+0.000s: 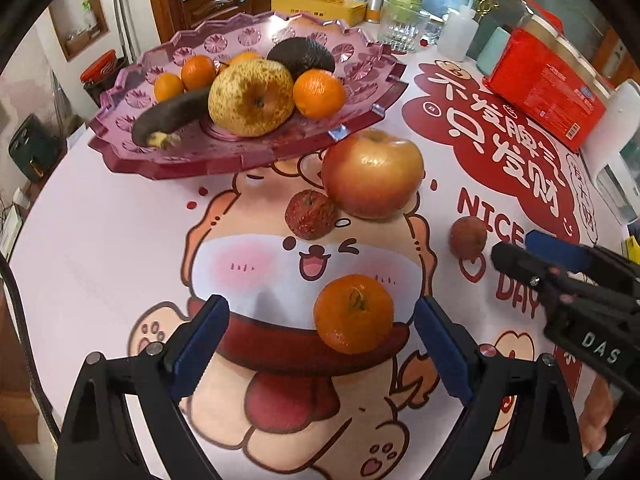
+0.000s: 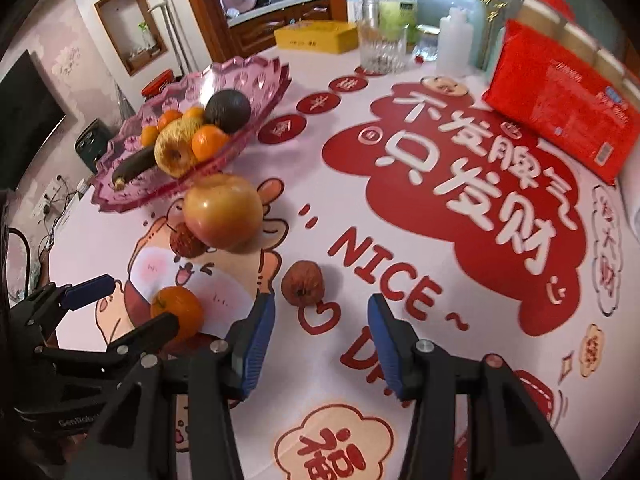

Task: Organize fruits
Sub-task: 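Grasp an orange with the left gripper while the right gripper grasps a brown lychee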

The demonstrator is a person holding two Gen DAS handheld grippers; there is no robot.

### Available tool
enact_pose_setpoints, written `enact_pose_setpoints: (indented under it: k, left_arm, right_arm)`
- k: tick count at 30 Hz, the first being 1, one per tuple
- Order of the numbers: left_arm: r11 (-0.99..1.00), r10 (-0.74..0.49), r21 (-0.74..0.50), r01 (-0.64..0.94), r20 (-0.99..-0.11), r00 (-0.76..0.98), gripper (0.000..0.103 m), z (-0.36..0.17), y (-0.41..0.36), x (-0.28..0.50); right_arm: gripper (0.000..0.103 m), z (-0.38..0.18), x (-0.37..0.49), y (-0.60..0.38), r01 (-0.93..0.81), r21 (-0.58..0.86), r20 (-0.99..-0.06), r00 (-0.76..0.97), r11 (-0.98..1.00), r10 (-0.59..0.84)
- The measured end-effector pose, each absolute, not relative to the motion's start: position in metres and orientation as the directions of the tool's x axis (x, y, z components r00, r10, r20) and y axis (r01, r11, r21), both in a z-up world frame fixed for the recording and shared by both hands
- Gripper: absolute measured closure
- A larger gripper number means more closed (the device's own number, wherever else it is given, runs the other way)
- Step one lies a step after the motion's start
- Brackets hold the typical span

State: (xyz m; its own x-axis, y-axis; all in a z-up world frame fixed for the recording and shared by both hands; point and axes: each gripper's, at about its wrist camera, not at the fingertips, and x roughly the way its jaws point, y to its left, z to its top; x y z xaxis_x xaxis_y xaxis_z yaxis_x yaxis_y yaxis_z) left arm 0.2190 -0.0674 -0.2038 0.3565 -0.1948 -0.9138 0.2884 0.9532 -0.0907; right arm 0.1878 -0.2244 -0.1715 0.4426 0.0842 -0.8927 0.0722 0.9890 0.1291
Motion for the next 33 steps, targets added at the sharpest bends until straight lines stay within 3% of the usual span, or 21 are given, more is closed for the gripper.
enact_pose_setpoints:
  k: [3,9,13,19,33]
  left_arm:
    - [0.954,-0.191,-0.087,0.287,-0.914,0.357,0.011,-0.21,-0.07,0.219]
    - [0.953,-0.196,-0.097,0.287,-0.919,0.341,0.023,-0.218,-0.072,0.222]
    - [0.948,-0.221,-0.124,0.294,-0.92,0.324,0.036,-0.222,-0.073,0.221]
    - [0.933,-0.24,-0.135,0.333,-0.923,0.3,0.058,-0.226,-0.084,0.215]
    - [0.93,-0.254,-0.147,0.337,-0.92,0.3,0.06,-0.224,-0.074,0.208]
  right_arm:
    - [0.054,-0.181,0.194,-0.222,0.058,0.142,-0.897,0.431,0.988,0.104]
    - [0.054,-0.194,0.205,-0.217,0.03,0.16,-0.902,0.411,0.987,0.134]
    - [0.056,-0.2,0.208,-0.214,0.014,0.159,-0.9,0.412,0.987,0.14]
    - [0.071,-0.205,0.208,-0.213,0.002,0.15,-0.902,0.41,0.989,0.136]
    - [0.076,-0.203,0.194,-0.204,-0.006,0.153,-0.904,0.404,0.988,0.142]
